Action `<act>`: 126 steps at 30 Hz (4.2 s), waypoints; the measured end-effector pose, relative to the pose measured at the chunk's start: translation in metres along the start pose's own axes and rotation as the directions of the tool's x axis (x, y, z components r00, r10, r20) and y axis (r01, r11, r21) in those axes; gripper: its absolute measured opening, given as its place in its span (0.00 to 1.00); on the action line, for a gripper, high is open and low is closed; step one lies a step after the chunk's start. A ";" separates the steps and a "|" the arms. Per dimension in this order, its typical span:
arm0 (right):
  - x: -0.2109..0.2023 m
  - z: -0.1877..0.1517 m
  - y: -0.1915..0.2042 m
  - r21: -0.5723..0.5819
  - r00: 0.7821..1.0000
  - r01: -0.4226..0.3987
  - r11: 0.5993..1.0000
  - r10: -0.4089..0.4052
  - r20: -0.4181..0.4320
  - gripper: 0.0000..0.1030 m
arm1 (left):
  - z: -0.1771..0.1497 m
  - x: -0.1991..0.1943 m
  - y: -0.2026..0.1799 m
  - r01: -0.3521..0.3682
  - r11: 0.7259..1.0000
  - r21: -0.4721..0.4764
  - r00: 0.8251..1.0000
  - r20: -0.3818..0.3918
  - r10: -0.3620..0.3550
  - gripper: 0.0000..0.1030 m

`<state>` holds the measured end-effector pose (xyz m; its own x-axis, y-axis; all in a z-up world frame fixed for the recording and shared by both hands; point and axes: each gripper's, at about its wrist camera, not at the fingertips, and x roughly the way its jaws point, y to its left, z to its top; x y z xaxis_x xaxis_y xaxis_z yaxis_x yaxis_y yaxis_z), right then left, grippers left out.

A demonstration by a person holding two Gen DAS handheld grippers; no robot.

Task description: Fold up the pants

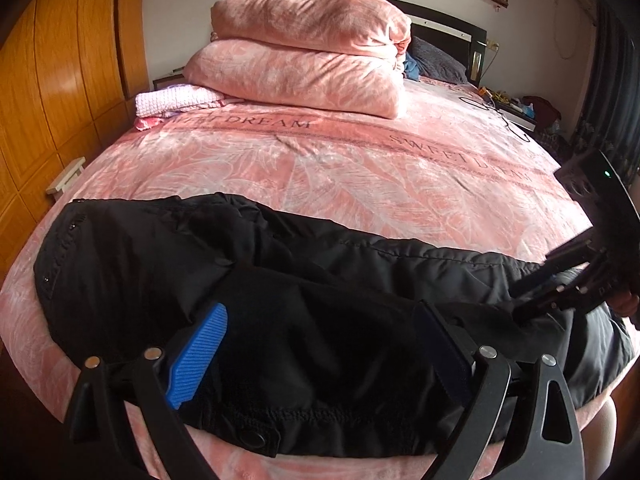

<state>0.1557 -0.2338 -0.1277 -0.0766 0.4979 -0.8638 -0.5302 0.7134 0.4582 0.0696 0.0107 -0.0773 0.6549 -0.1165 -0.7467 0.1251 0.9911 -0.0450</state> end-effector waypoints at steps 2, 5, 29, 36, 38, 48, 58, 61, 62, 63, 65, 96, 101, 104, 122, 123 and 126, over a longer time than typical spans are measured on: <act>0.004 -0.004 -0.001 0.013 1.000 0.008 1.000 -0.008 -0.015 0.36 | 0.007 0.015 0.002 -0.033 0.999 0.002 0.999 -0.044 0.033 0.92; 0.014 -0.008 0.005 -0.002 0.995 0.088 0.996 -0.088 -0.039 0.07 | 0.012 0.026 0.007 -0.020 1.000 -0.024 0.998 -0.063 0.018 0.92; -0.037 -0.042 0.021 0.158 0.830 0.395 0.905 -0.425 0.361 0.28 | -0.020 0.055 0.010 -0.120 0.992 0.036 0.991 -0.046 0.122 0.96; -0.082 -0.106 -0.009 0.357 0.828 0.299 0.885 -0.427 0.364 0.29 | -0.013 0.092 0.033 -0.099 0.995 -0.027 0.990 -0.107 0.096 0.97; -0.081 -0.127 -0.020 0.409 0.826 0.321 0.854 -0.464 0.321 0.28 | -0.009 0.090 0.031 -0.104 0.994 -0.023 0.986 -0.132 0.100 0.96; -0.139 -0.268 -0.060 0.716 0.747 0.208 0.666 -0.581 0.324 0.31 | -0.028 0.028 0.005 -0.013 1.000 0.022 0.993 -0.113 0.016 0.95; -0.146 -0.362 -0.120 0.866 0.744 0.231 0.444 -0.654 0.137 0.30 | -0.050 0.024 -0.050 0.038 0.995 0.088 0.988 -0.149 -0.024 0.95; -0.138 -0.370 -0.131 0.858 0.755 0.260 0.443 -0.647 0.106 0.30 | -0.049 0.024 -0.073 0.062 0.988 0.142 0.990 -0.136 -0.043 0.95; -0.133 -0.367 -0.132 0.849 0.763 0.266 0.457 -0.638 0.104 0.30 | -0.049 0.026 -0.079 0.070 0.985 0.156 0.990 -0.133 -0.049 0.95; -0.128 -0.364 -0.130 0.836 0.767 0.278 0.473 -0.633 0.103 0.30 | -0.049 0.031 -0.083 0.069 0.984 0.163 0.990 -0.132 -0.047 0.95; -0.121 -0.354 -0.126 0.809 0.782 0.272 0.521 -0.610 0.129 0.30 | -0.048 0.046 -0.084 0.038 0.986 0.163 0.989 -0.145 -0.014 0.95; -0.130 -0.333 -0.043 0.708 0.774 0.152 0.689 -0.529 0.348 0.47 | -0.052 0.015 -0.087 0.147 0.988 0.053 0.956 -0.264 -0.129 0.96; -0.124 -0.307 -0.039 0.684 0.768 0.178 0.707 -0.534 0.353 0.47 | -0.054 -0.003 -0.017 0.016 0.999 -0.042 0.970 -0.241 -0.026 0.96; -0.114 -0.280 -0.032 0.647 0.775 0.202 0.735 -0.523 0.353 0.47 | -0.053 -0.005 0.042 -0.098 0.987 -0.131 0.971 -0.230 0.066 0.95; -0.037 -0.185 -0.017 0.579 0.858 0.217 0.786 -0.436 0.272 0.57 | -0.065 0.010 0.233 -0.020 0.777 -0.630 0.962 -0.224 -0.157 0.62; -0.037 -0.184 -0.016 0.578 0.858 0.217 0.786 -0.436 0.272 0.57 | -0.068 0.007 0.235 -0.018 0.764 -0.645 0.960 -0.224 -0.167 0.62; -0.036 -0.183 -0.016 0.579 0.859 0.217 0.786 -0.435 0.269 0.57 | -0.075 0.003 0.237 0.003 0.734 -0.679 0.954 -0.218 -0.206 0.62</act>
<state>0.0126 -0.3535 -0.1419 0.3920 0.2501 -0.8853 0.0551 0.9542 0.2940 0.0454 0.2502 -0.1400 0.4365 -0.3015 -0.8477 -0.4119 0.7707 -0.4862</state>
